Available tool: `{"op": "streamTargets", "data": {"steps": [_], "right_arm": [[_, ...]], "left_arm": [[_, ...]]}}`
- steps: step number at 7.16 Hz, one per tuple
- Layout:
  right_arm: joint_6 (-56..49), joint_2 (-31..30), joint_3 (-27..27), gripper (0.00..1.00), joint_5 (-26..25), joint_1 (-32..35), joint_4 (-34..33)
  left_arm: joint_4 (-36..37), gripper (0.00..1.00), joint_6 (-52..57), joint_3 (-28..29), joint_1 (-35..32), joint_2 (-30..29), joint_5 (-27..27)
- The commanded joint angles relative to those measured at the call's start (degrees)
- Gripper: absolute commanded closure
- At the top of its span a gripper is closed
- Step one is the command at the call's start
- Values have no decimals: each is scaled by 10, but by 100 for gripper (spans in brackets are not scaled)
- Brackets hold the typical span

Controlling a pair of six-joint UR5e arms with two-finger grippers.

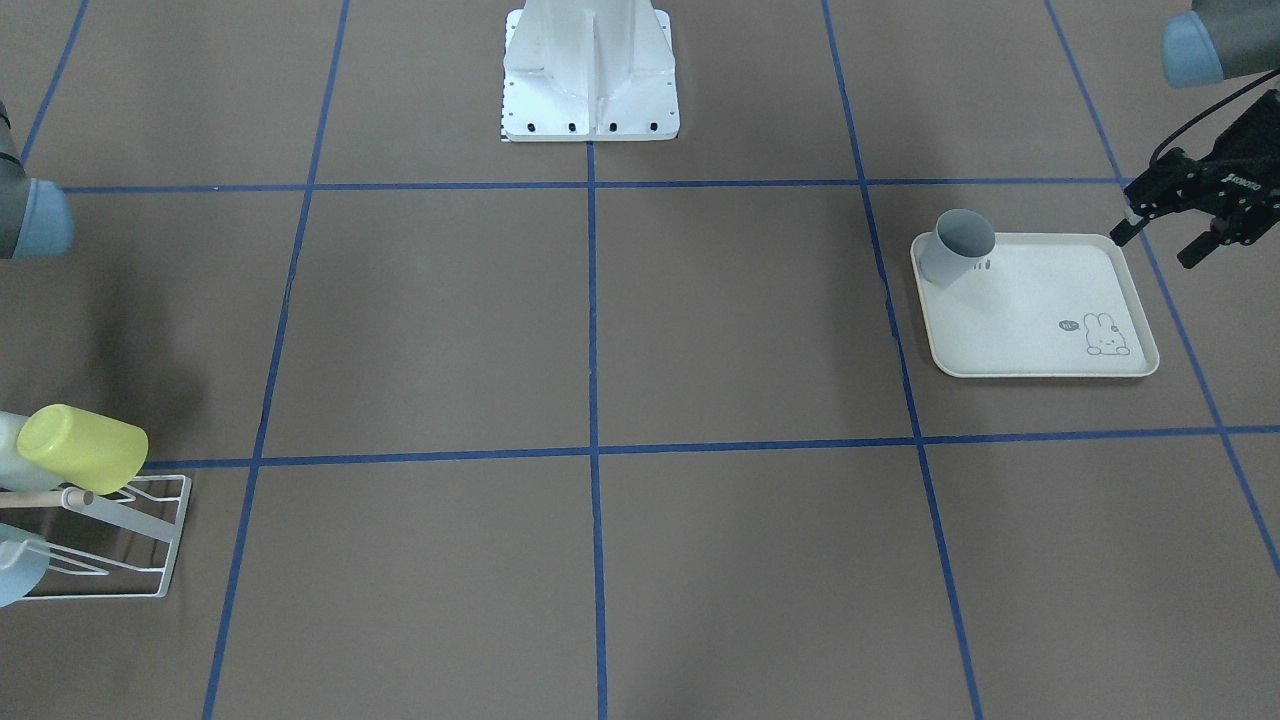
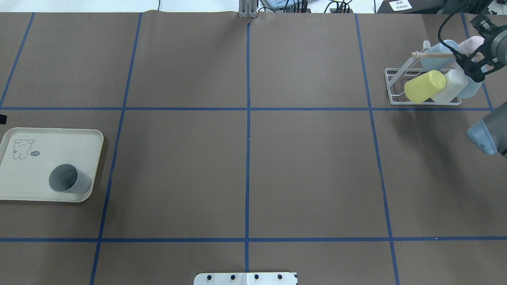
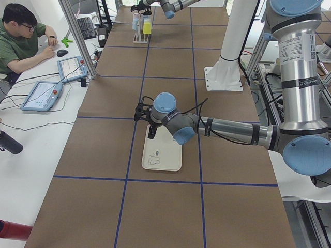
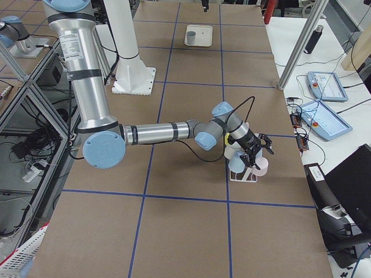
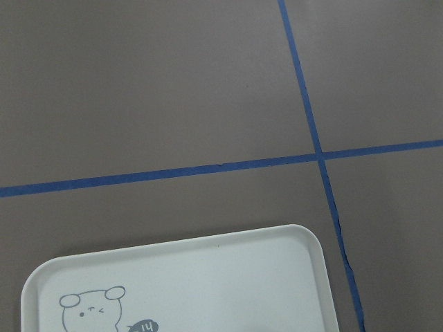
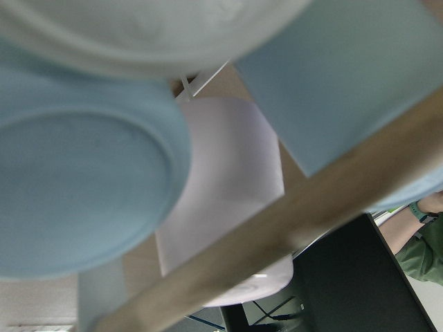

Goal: Transfer IKEA cup to right arm and place on rack

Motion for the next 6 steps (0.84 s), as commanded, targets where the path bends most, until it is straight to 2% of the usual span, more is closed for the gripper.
{"op": "streamTargets", "data": {"steps": [1, 3, 5, 6], "right_arm": [[-1, 3, 1, 3, 2, 0, 4], [15, 14, 22, 4, 10, 0, 5], [133, 27, 43, 4, 85, 1, 2], [226, 26, 67, 3, 130, 3, 3]], "left_arm": [[0, 0, 0, 0, 0, 0, 0], [0, 0, 0, -2, -1, 0, 0], [0, 0, -3, -5, -1, 0, 1], [1, 0, -3, -7, -1, 0, 2]]}}
